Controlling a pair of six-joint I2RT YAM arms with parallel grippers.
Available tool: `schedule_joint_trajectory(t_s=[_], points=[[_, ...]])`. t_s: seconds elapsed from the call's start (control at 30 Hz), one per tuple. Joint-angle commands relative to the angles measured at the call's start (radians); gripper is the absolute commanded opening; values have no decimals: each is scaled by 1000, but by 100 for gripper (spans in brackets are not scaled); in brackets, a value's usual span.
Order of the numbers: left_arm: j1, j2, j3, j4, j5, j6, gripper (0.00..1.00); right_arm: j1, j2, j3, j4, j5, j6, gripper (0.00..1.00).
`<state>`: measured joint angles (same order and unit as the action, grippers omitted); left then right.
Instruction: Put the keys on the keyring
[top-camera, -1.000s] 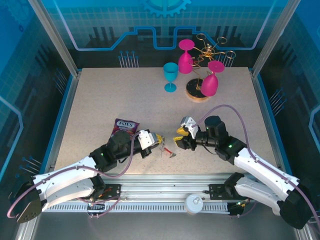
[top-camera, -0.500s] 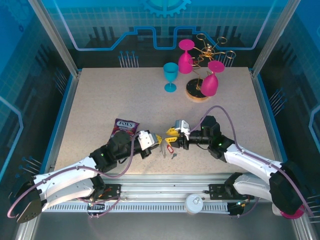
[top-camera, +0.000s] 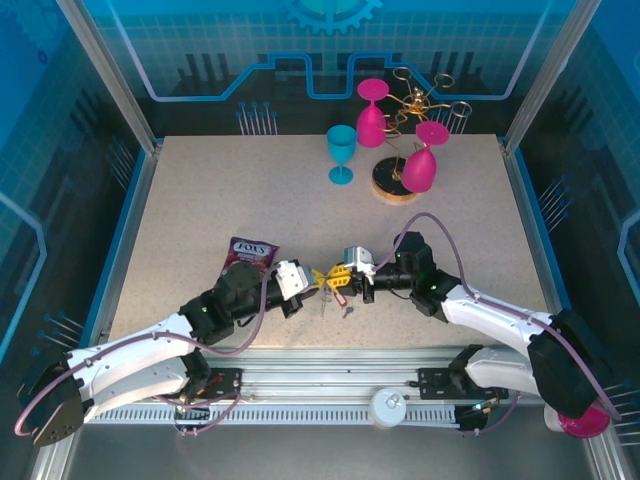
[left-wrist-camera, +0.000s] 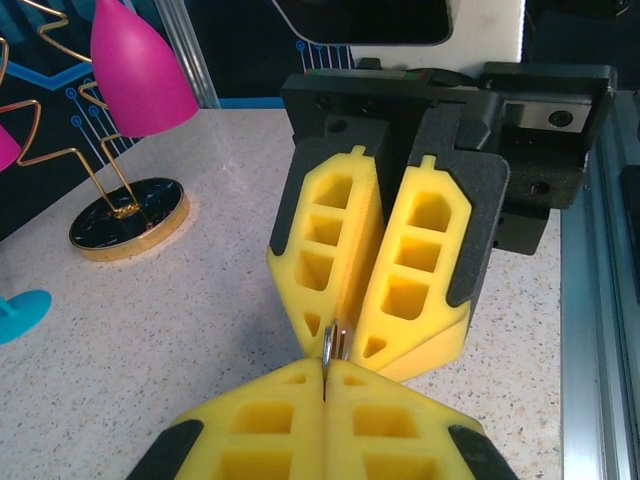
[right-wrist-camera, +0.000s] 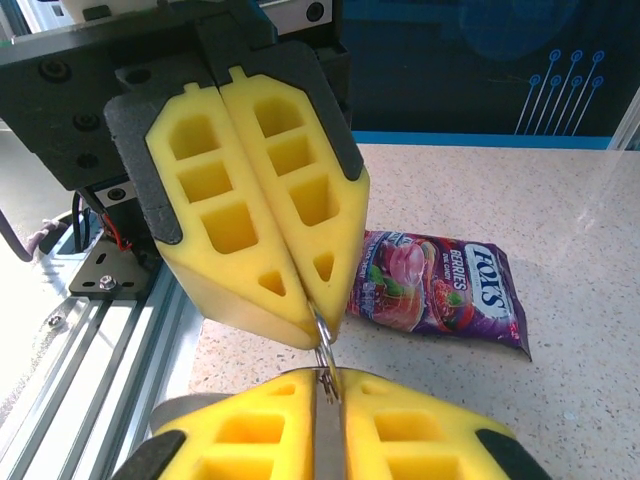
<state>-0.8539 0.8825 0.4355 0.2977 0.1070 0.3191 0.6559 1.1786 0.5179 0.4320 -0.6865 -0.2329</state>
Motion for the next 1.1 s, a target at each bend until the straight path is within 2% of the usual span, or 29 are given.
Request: schedule_joint_trajectory(t_s=[0.0, 0.13, 0.23, 0.33, 0.5, 0.67, 0.8, 1.07], points=[[-3, -4, -6, 46, 21, -12, 0, 11, 3, 30, 46, -37, 3, 13], [-3, -1, -6, 44, 20, -12, 0, 10, -4, 33, 35, -45, 7, 1], [-2, 3, 0, 32, 1, -10, 0, 11, -13, 54, -17, -46, 8, 0], [-4, 9, 15, -15, -14, 14, 0, 12, -22, 104, -151, -37, -31, 0], [-3, 34, 59, -119, -13, 56, 0, 37, -17, 219, -482, 24, -166, 0], [-2, 52, 88, -171, -5, 86, 0, 65, -10, 289, -633, 74, -263, 0], [-2, 63, 106, -197, 7, 98, 0, 80, 5, 337, -687, 90, -287, 0], [-2, 78, 118, -212, 29, 103, 0, 97, 10, 356, -652, 83, -267, 0]])
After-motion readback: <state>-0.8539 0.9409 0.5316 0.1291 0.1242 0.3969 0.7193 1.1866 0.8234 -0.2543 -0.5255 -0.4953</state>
